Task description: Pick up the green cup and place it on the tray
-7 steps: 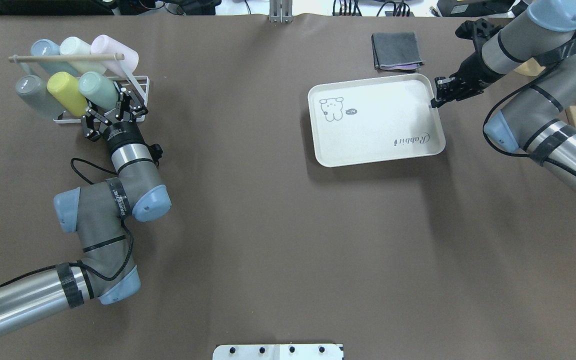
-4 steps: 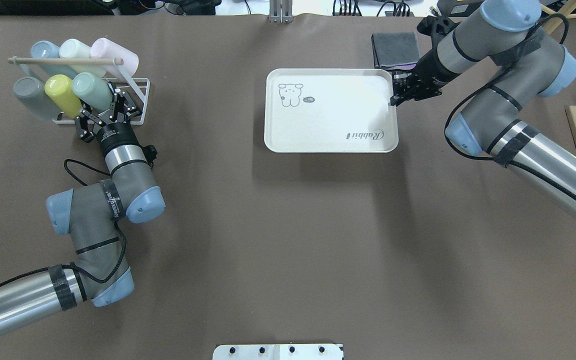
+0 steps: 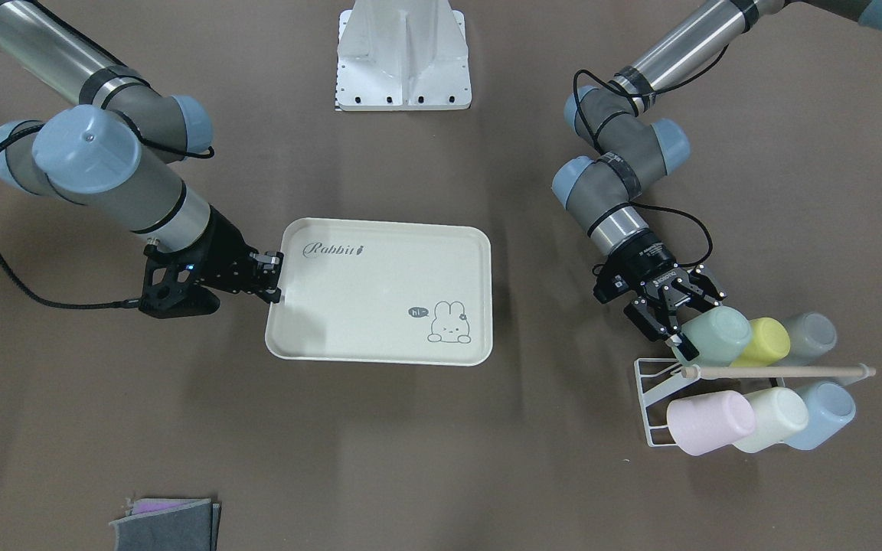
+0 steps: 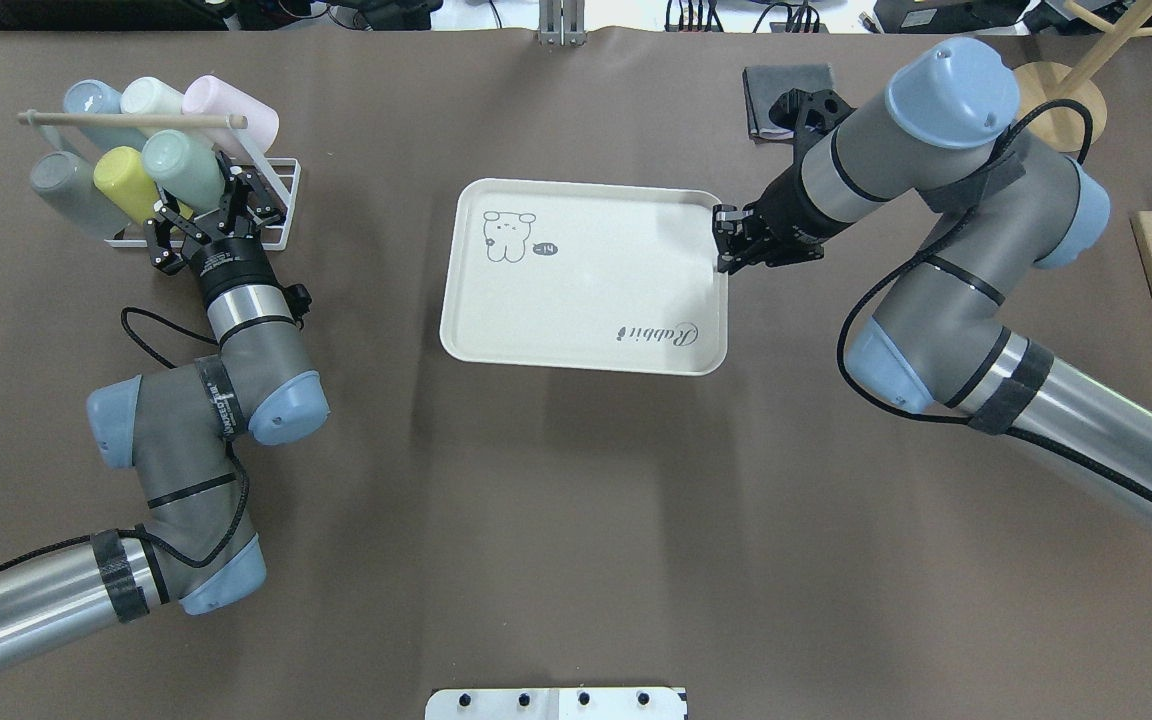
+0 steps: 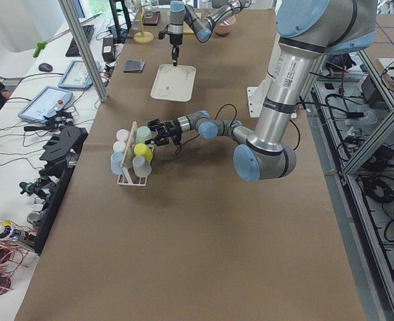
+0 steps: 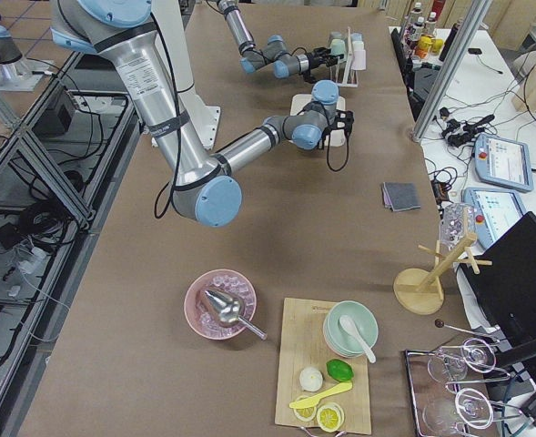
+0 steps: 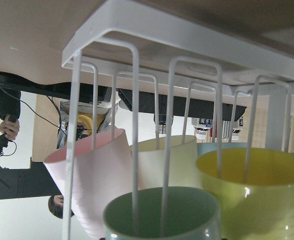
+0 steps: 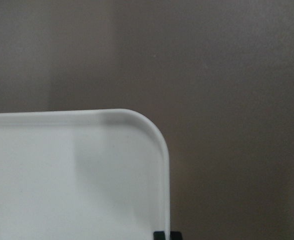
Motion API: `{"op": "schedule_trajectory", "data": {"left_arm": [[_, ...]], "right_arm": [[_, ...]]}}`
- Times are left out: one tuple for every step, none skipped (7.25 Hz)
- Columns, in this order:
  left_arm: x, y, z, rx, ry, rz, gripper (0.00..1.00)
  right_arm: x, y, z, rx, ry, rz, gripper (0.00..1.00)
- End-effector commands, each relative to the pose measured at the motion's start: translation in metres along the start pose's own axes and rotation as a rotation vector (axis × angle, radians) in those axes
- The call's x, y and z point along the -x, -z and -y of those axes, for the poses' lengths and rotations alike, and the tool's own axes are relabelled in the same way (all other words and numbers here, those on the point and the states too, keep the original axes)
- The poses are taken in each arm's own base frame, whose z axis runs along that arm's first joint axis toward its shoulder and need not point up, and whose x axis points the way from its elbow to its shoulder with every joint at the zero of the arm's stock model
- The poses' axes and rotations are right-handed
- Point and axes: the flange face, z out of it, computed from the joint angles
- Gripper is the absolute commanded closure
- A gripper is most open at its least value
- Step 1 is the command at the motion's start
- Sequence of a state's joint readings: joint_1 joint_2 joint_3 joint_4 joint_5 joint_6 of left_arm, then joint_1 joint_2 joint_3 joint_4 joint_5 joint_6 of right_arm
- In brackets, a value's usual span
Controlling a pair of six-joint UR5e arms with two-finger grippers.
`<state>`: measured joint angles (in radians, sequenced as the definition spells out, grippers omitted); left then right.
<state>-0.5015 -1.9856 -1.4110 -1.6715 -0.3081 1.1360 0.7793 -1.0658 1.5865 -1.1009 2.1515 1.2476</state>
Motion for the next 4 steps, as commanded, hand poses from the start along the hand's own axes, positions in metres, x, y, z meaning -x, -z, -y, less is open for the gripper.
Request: {"op": "schedule_trajectory", "data": {"left_arm": [[-0.006,-0.001,-0.014,0.011,0.002,0.006,0.82],[-0.010,0.000,-0.017,0.010,0.006,0.008,0.82],[-0.004,0.004,-0.029,0.006,0.023,0.016,0.82],[-0.009,0.007,-0.042,0.004,0.001,0.021,0.82]], "right_arm": [[0.025,-0.042,-0.060,-0.014,0.019,-0.030,1.00],[0.025,-0.049,-0.066,-0.005,0.028,-0.036,1.00],[0.025,-0.056,-0.067,0.004,0.040,-0.046,1.00],[0.023,-0.061,-0.064,0.005,0.073,-0.057,1.00]]}}
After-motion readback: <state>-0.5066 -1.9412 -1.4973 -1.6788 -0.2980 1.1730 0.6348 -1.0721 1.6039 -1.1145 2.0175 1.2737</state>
